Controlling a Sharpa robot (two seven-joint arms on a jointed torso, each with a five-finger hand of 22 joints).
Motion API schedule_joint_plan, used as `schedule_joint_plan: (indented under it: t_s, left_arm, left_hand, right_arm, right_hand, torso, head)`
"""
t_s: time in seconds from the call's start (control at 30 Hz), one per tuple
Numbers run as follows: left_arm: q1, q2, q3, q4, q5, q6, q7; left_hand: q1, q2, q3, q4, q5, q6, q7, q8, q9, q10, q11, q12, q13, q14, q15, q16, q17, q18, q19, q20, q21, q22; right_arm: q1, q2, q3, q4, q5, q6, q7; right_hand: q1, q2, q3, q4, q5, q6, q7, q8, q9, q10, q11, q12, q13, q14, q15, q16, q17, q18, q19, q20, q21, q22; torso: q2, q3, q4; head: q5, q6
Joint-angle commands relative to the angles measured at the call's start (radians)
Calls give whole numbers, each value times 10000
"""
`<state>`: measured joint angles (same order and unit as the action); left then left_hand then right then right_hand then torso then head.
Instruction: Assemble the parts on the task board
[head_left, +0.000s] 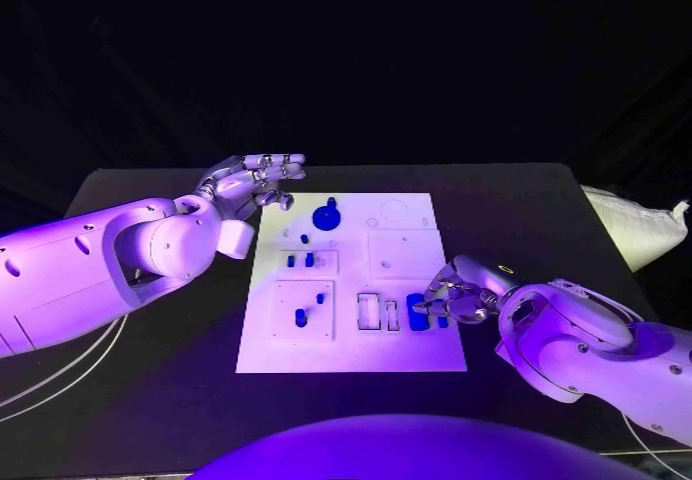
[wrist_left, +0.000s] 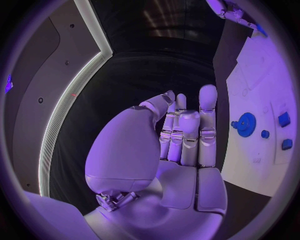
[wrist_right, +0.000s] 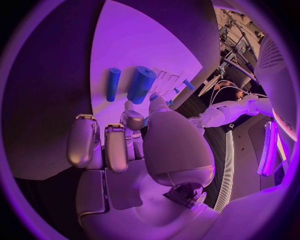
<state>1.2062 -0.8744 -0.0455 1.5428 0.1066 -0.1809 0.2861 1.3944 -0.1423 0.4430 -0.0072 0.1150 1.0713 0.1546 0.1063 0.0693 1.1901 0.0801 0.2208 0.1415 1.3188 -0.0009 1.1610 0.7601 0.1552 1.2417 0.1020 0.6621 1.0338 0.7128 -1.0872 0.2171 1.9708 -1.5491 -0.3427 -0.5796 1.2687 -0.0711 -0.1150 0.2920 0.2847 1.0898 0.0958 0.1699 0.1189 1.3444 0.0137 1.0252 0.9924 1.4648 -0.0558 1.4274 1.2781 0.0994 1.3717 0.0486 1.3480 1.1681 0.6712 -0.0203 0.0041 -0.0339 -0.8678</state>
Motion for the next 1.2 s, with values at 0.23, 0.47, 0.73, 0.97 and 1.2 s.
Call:
schedule_joint_plan:
  t_s: [0.23,0.47,0.73,0.97,1.2]
  left_arm:
    - [-1,7,3,34,-34,219,15]
    - [-2,7,3,34,-34,254,-10]
    - [-3,-4,2,37,-60,292,-55]
    - [-3,1,2,44,-96,347,-87]
    - [-7,-7,2,44,-113,377,-89]
  left_hand:
    - [4,137,-87,-12,-31,-42,27,67,-12,-110,-7,108,35,-105,0,-28,-36,158,-69,-10,-87,-44]
    - [4,137,-87,-12,-31,-42,27,67,-12,-110,-7,108,35,-105,0,-28,-36,158,-69,-10,-87,-44]
    - [-6,137,-102,-8,-32,-47,30,67,-12,-123,-4,117,38,-107,2,-27,-41,160,-73,-9,-109,-57]
    - [-17,138,-119,-3,-33,-54,32,66,-13,-139,0,125,41,-117,5,-36,-64,165,-82,-7,-144,-78]
    - [-17,138,-119,-3,-33,-54,32,66,-13,-139,0,125,41,-117,5,-36,-64,165,-82,-7,-144,-78]
  right_arm:
    - [-96,183,-2,-150,-506,618,-167]
    - [-178,382,-3,-289,-671,726,-171]
    - [-318,634,-5,-437,-740,882,-168]
    - [-363,778,-10,-569,-761,942,-168]
    - [-385,784,-8,-451,-621,-83,-155]
  right_hand:
    - [-49,158,-177,-17,9,76,-69,132,92,81,-51,235,270,598,-48,72,33,-163,55,1,86,40]
    - [-48,172,-200,-19,7,90,-76,152,113,75,-56,241,292,598,-52,79,43,-165,57,-2,92,50]
    - [-38,173,-219,-25,-3,95,-80,164,128,76,-60,261,327,602,-54,92,68,-168,63,-4,101,67]
    - [133,268,-251,-55,84,129,-104,236,218,113,-83,408,549,608,-72,124,118,-178,80,-18,136,129]
    - [605,687,-119,-97,451,345,-203,413,444,317,-171,813,1068,645,-141,253,351,-217,178,-74,265,343]
  torso:
    - [3,-5,-22]
    - [3,-7,0]
    - [10,-16,-7]
    - [0,-11,-14]
    - [-2,-4,-27]
  head:
    - [59,-48]
    - [52,-48]
    - [70,-48]
    - [101,-48]
    - [136,-48]
